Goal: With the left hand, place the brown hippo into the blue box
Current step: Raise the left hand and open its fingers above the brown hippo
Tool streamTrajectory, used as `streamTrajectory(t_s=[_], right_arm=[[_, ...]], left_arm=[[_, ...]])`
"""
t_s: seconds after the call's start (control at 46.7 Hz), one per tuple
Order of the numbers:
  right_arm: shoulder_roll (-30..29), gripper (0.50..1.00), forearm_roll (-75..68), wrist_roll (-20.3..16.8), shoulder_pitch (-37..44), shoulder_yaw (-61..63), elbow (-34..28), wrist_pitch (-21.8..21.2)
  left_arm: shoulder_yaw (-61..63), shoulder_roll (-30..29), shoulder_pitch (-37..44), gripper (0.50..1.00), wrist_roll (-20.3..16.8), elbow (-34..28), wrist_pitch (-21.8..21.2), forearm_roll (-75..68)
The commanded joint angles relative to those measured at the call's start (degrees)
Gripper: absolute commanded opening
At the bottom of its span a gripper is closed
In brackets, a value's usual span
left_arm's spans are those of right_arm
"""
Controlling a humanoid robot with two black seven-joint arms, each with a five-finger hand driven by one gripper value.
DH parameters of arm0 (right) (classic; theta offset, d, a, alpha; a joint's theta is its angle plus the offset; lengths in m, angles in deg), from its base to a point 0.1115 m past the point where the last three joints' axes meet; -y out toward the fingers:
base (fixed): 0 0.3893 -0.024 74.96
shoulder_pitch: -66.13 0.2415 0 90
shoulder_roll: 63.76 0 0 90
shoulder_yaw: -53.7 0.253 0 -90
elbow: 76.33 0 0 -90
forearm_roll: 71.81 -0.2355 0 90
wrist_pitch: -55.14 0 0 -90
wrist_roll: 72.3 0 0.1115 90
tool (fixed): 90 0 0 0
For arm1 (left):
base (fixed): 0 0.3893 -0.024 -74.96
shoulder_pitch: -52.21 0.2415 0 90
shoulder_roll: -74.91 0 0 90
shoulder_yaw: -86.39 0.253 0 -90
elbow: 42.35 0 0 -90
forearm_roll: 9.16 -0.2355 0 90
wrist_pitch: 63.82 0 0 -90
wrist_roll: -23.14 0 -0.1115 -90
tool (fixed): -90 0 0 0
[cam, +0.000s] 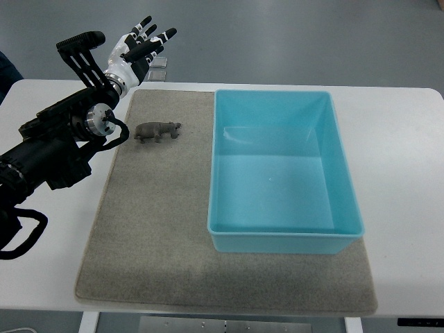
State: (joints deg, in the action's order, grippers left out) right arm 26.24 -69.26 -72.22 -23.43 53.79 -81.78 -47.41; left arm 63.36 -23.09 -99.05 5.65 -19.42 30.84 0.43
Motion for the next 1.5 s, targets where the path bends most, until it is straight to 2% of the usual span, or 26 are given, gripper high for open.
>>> streamTrajectory(t_s=[0.0, 0.321, 1.477], right_arm=[[0.00, 0.936, 0.00, 0.01, 0.00, 0.00, 0.00, -0.01], [0.00, 0.936, 0.00, 0.01, 0.00, 0.00, 0.00, -0.01], [0.00, 0.936, 0.00, 0.01, 0.00, 0.00, 0.00, -0.01]], left_arm=[[0.00, 0.00, 0.00, 0.994, -0.08, 0.01, 0.00, 0.00], [0.00, -0.09, 0.00, 0.994, -0.52, -2.28, 0.26, 0.35], [0.97, -2.90, -0.96, 0.994, -0.35, -1.93, 0.62, -0.35]])
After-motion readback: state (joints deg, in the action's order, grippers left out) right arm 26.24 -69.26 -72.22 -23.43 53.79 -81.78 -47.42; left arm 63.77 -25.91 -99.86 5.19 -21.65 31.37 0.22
